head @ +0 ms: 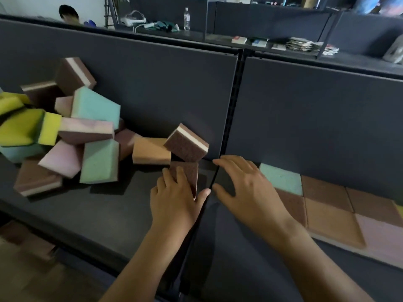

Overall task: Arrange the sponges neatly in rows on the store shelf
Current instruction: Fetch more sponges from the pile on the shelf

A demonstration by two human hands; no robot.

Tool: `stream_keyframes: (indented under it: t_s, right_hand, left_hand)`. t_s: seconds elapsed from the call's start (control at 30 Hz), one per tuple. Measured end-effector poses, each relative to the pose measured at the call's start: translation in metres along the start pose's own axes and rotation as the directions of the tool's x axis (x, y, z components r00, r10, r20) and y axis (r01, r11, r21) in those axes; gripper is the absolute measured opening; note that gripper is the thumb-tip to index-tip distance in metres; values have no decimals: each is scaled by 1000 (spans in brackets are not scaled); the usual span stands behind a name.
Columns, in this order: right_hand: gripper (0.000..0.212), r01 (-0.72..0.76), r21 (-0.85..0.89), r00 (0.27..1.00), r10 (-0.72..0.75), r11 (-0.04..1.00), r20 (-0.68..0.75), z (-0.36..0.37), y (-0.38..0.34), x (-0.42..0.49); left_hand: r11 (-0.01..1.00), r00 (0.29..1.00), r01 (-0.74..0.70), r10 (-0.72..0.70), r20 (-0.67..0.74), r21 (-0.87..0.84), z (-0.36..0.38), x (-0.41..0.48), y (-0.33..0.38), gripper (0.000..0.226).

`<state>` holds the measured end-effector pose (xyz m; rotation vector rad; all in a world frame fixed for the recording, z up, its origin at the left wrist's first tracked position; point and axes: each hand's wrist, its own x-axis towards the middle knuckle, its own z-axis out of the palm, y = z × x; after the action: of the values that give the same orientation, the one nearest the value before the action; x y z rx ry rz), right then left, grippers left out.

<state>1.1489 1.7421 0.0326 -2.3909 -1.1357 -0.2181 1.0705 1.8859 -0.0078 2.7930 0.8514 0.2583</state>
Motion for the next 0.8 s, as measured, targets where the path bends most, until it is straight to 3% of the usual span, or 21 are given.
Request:
stream_keyframes:
  t_s: [0.2,0.43,0.6,0.8]
  right_hand:
    - [55,-36,4,999,36,999,-20,29,-16,54]
    - [62,-87,-1,996,87,996,-7,75,-35,111]
    - [60,-139,-27,990,139,990,-12,83,-36,111]
    - [58,-84,142,992,96,986,-80,40,-26,61]
  left_hand:
    - [995,998,-67,66,-13,-73,-12,-1,-21,68]
    - [990,992,-124,126,16,-72,-26,-27,-72,74]
    - [970,976,-215,219,24,-114,-34,-37,-84,80]
    - [925,927,-353,366,79,-141,-36,-50,-67,82]
